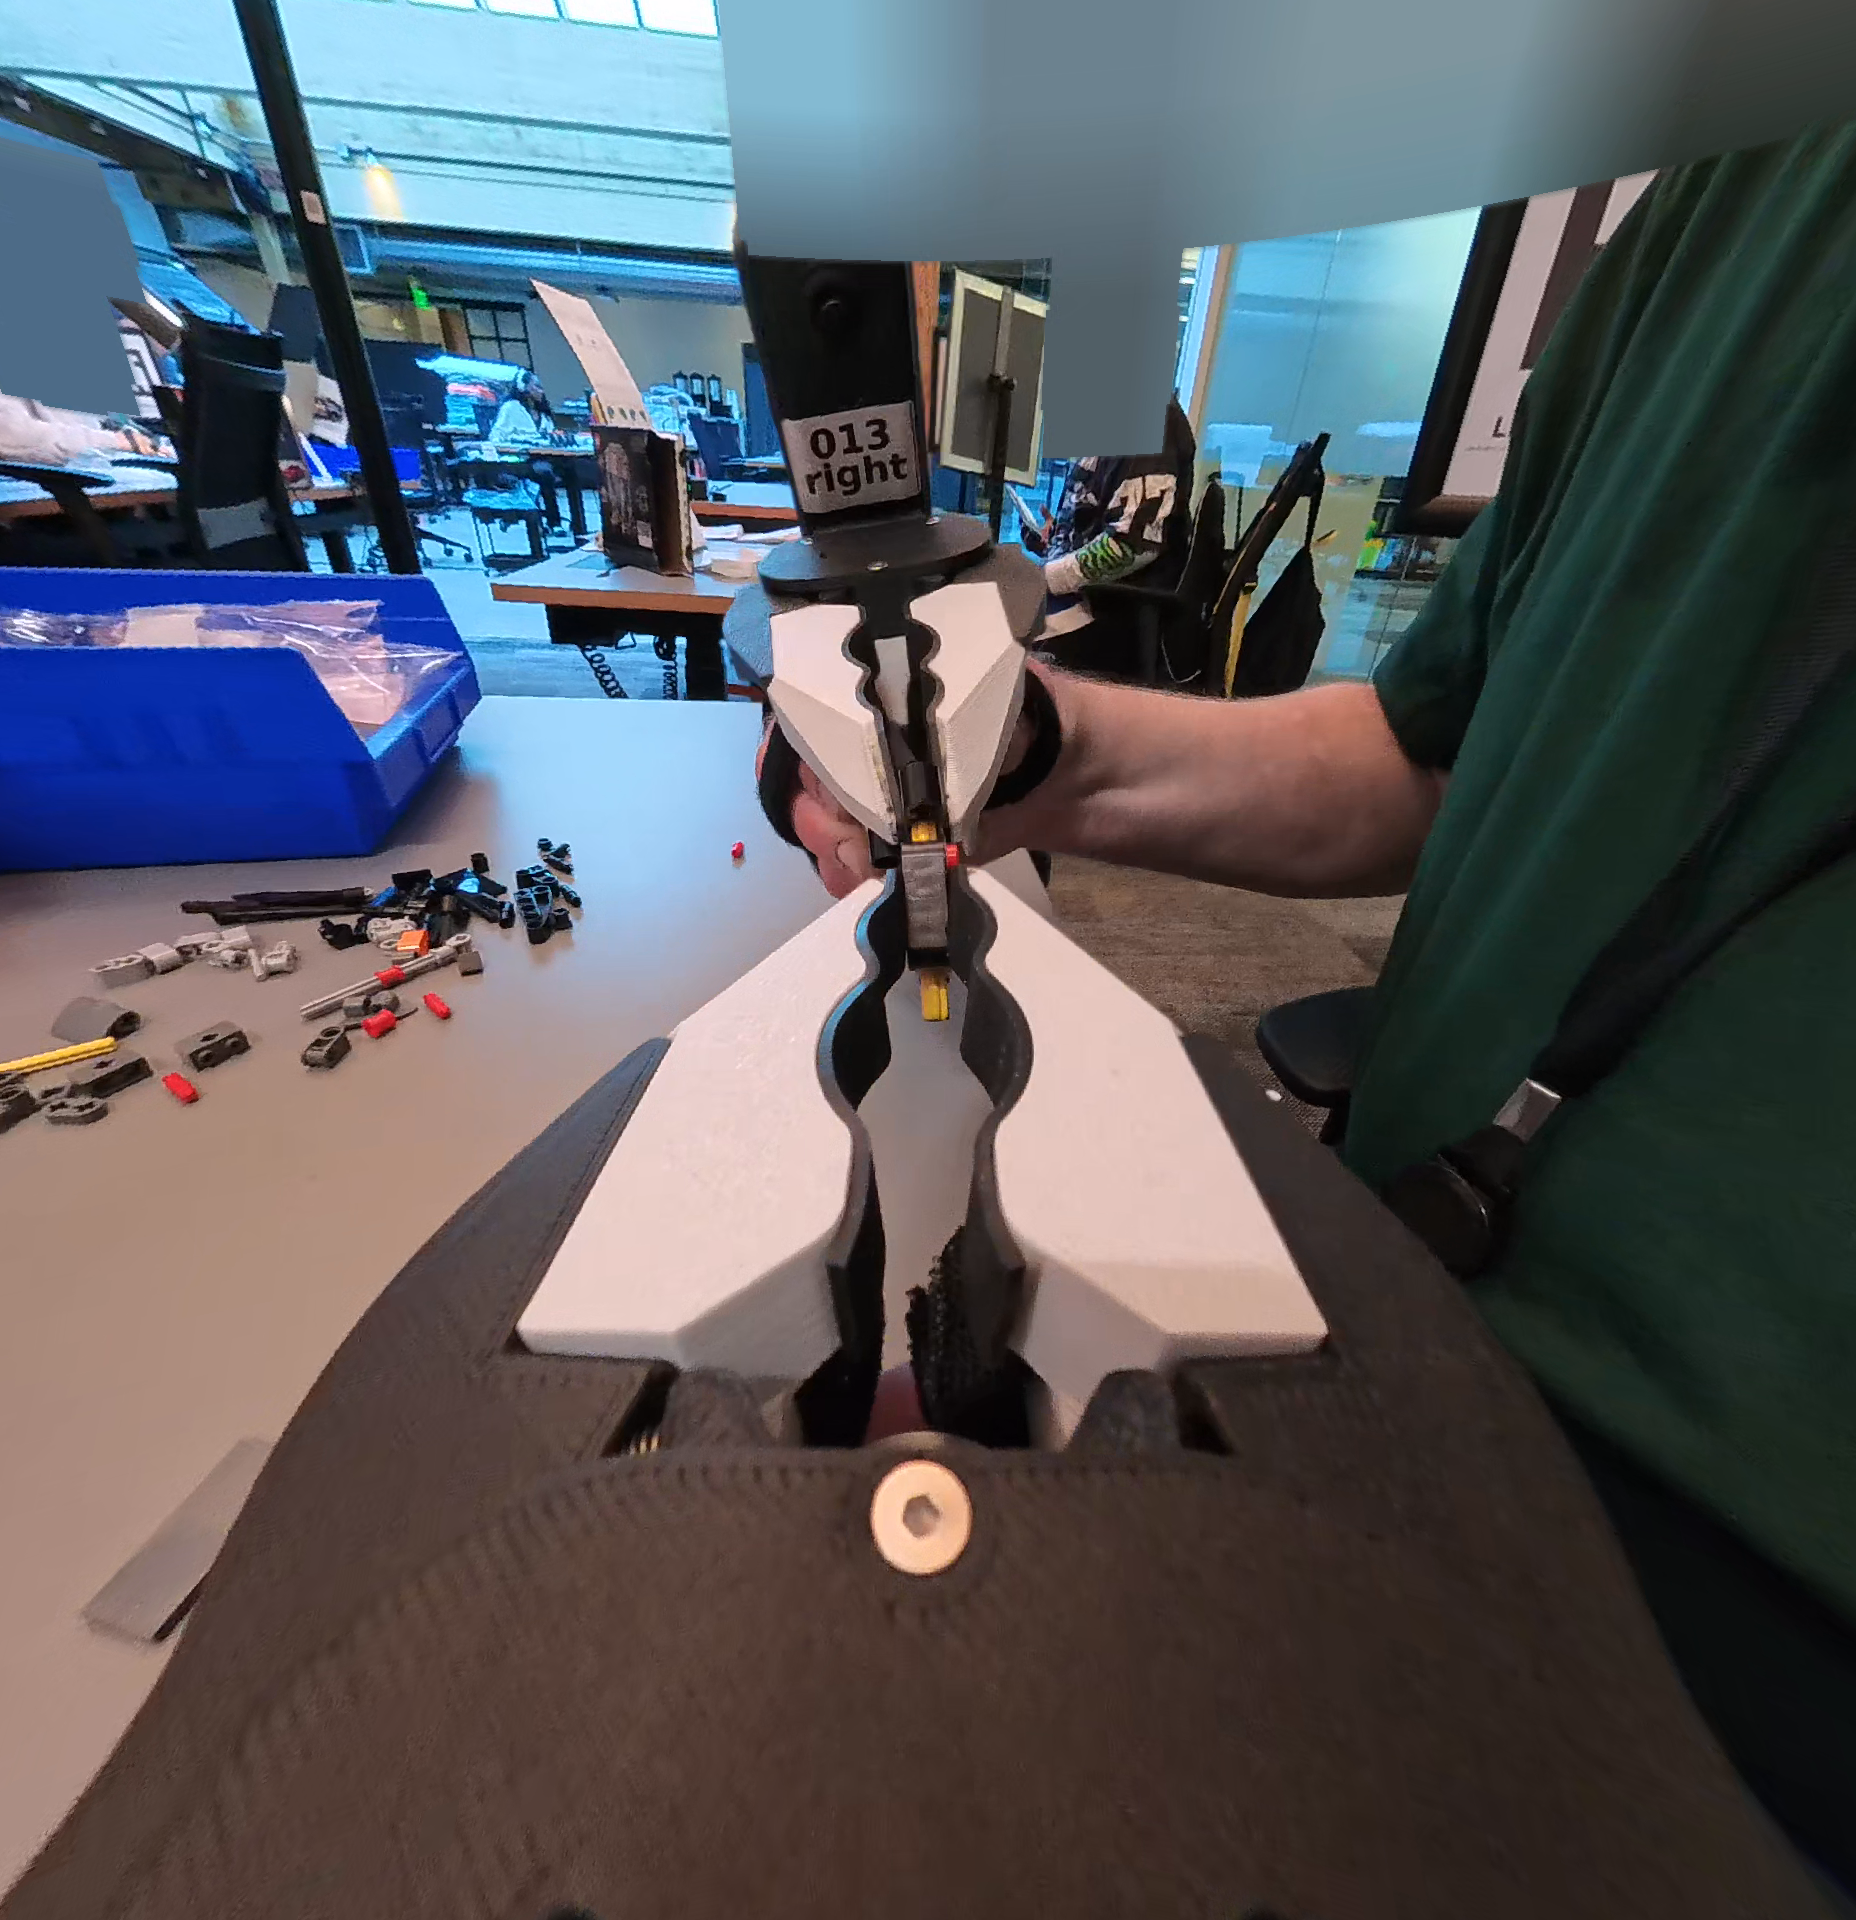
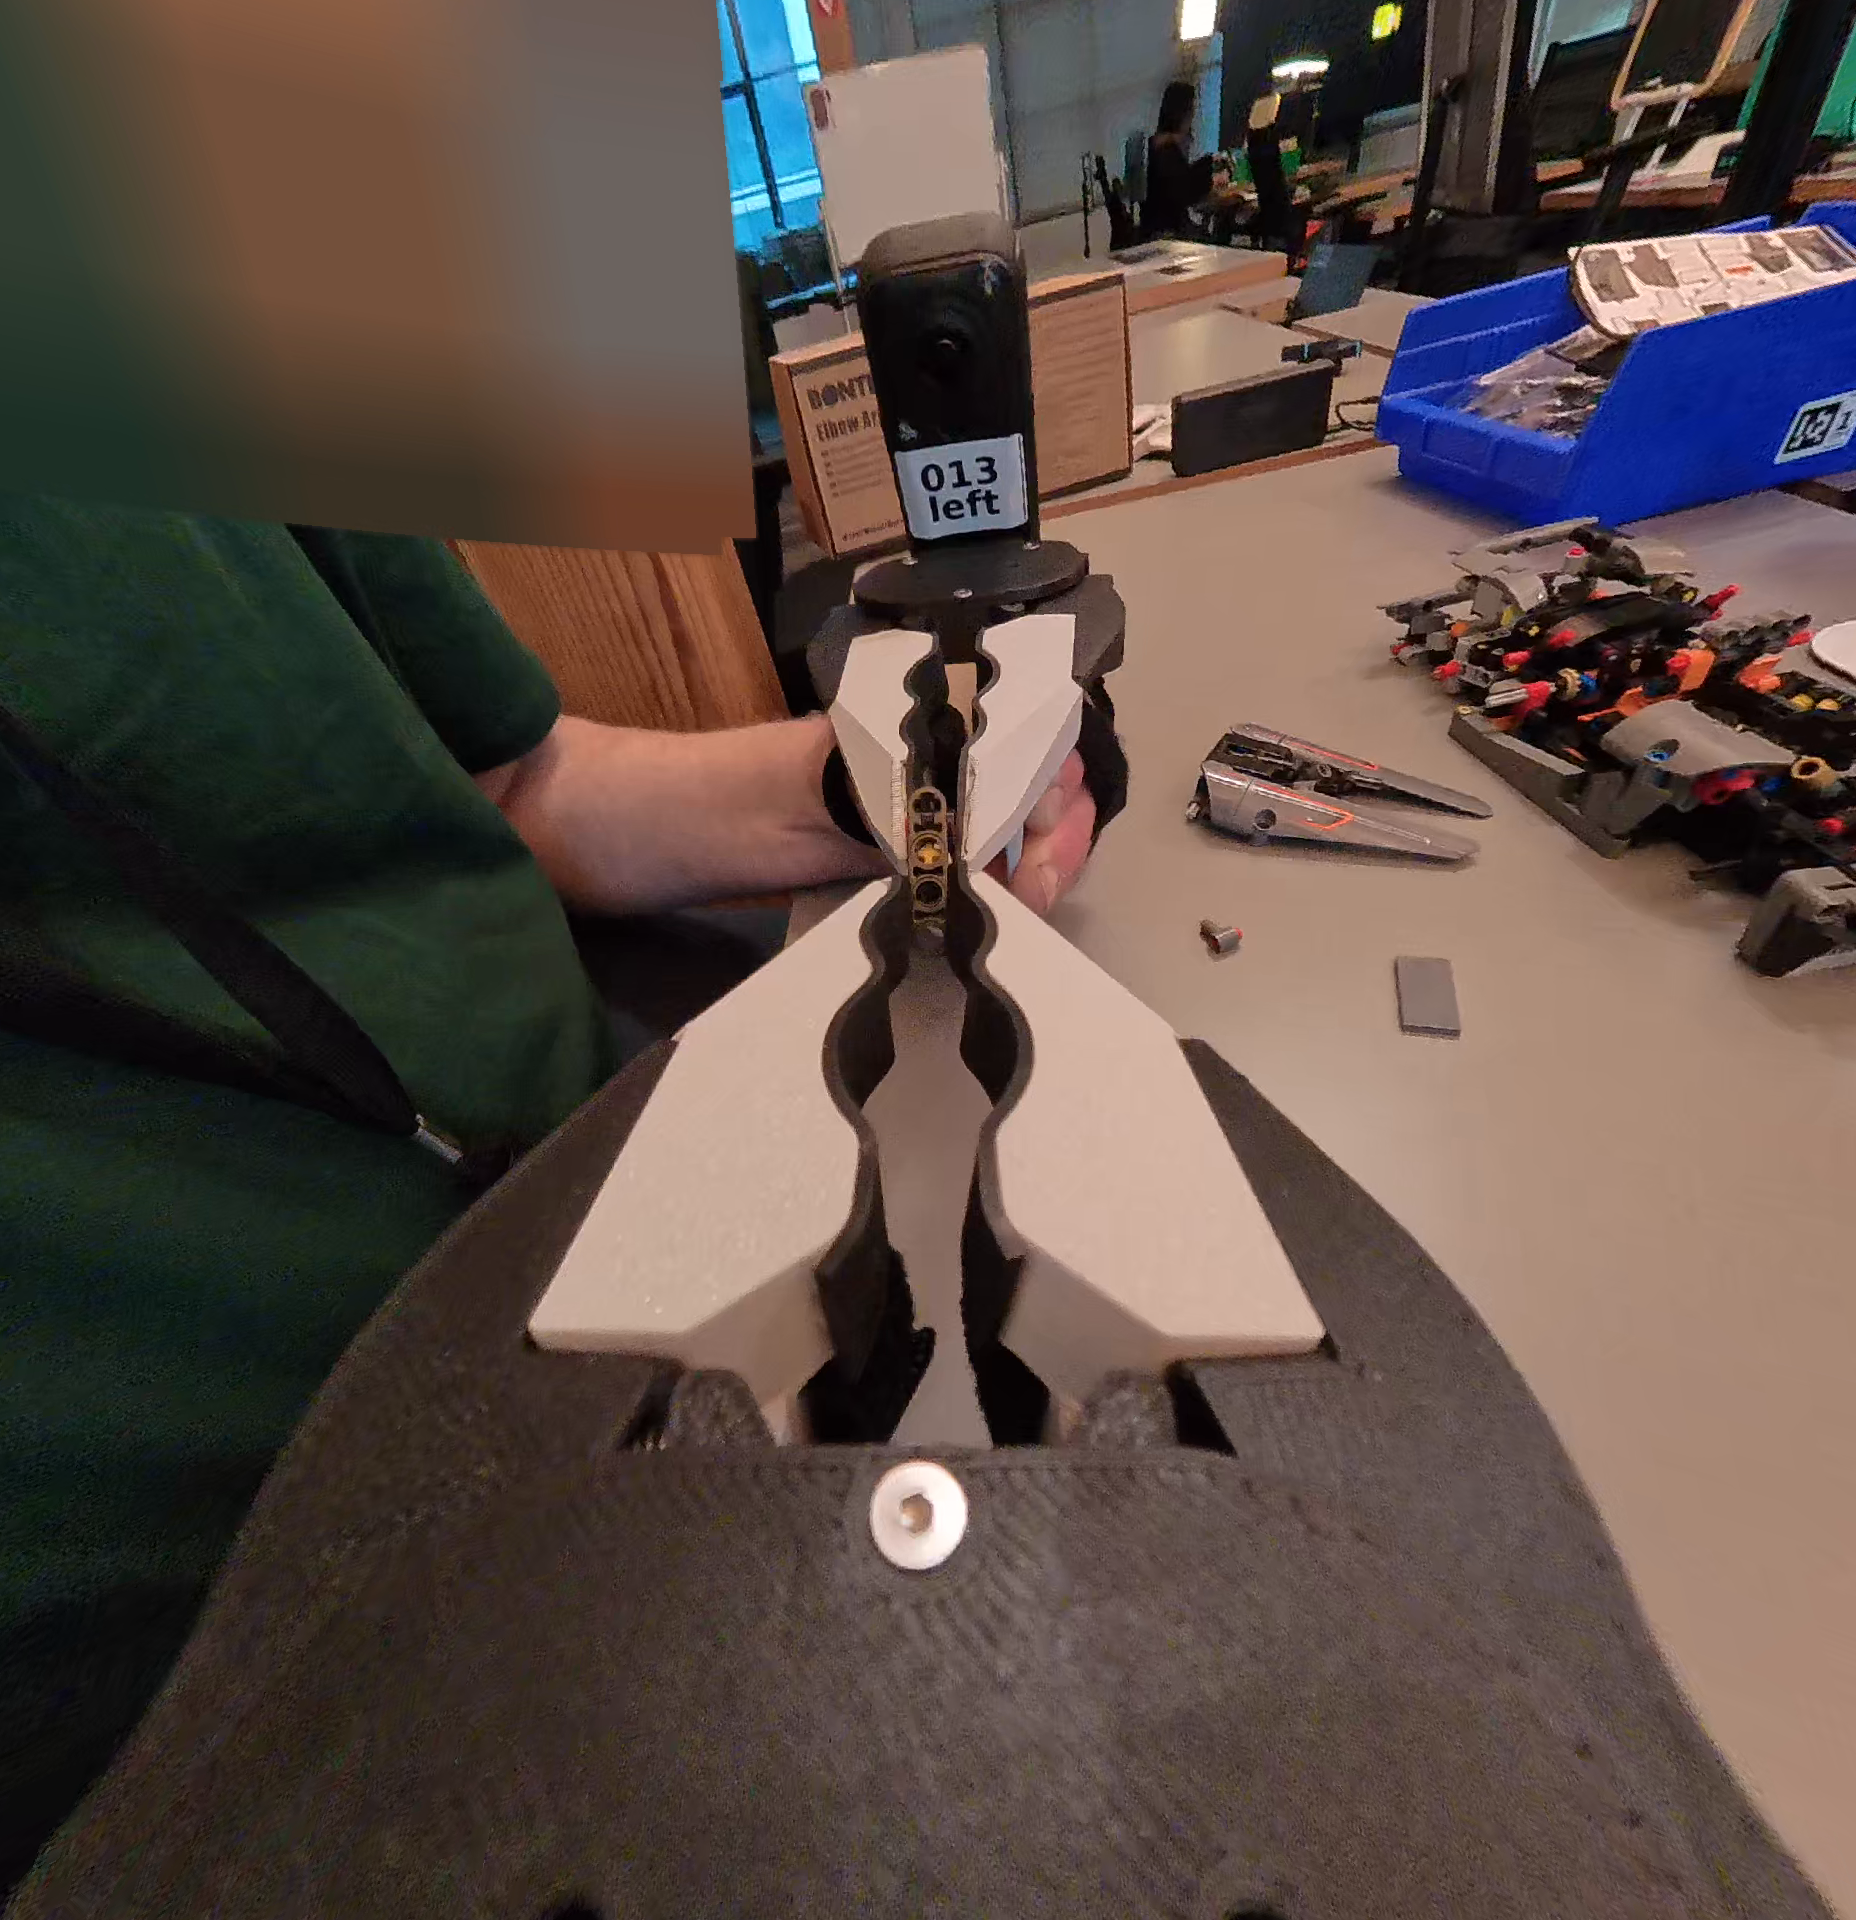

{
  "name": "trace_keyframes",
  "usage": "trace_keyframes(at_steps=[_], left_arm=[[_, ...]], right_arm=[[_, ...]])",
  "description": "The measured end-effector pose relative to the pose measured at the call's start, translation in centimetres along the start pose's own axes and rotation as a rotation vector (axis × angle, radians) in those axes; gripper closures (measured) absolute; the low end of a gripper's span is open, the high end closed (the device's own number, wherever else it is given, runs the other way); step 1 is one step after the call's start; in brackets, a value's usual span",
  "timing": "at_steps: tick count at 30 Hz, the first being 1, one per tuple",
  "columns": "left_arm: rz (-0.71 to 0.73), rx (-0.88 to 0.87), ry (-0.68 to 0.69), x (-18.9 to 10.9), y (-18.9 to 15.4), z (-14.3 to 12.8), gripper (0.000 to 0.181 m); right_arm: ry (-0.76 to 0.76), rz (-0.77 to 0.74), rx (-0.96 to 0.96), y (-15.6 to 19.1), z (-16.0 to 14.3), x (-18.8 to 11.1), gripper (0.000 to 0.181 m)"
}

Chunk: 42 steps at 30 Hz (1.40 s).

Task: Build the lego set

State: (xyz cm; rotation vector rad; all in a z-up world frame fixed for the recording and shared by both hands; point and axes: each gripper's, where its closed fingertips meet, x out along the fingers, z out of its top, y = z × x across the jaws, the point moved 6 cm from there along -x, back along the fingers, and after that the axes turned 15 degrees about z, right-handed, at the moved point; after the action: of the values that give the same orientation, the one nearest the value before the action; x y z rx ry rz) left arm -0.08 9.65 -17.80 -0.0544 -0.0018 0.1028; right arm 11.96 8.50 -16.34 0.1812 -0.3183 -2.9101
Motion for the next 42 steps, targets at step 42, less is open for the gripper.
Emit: trace_keyframes(at_steps=[42], left_arm=[[0.091,-0.473,-0.116,1.7,3.6,0.9,0.175]], right_arm=[[0.513,-0.685,-0.55,-1.5,2.0,0.2,0.154]])
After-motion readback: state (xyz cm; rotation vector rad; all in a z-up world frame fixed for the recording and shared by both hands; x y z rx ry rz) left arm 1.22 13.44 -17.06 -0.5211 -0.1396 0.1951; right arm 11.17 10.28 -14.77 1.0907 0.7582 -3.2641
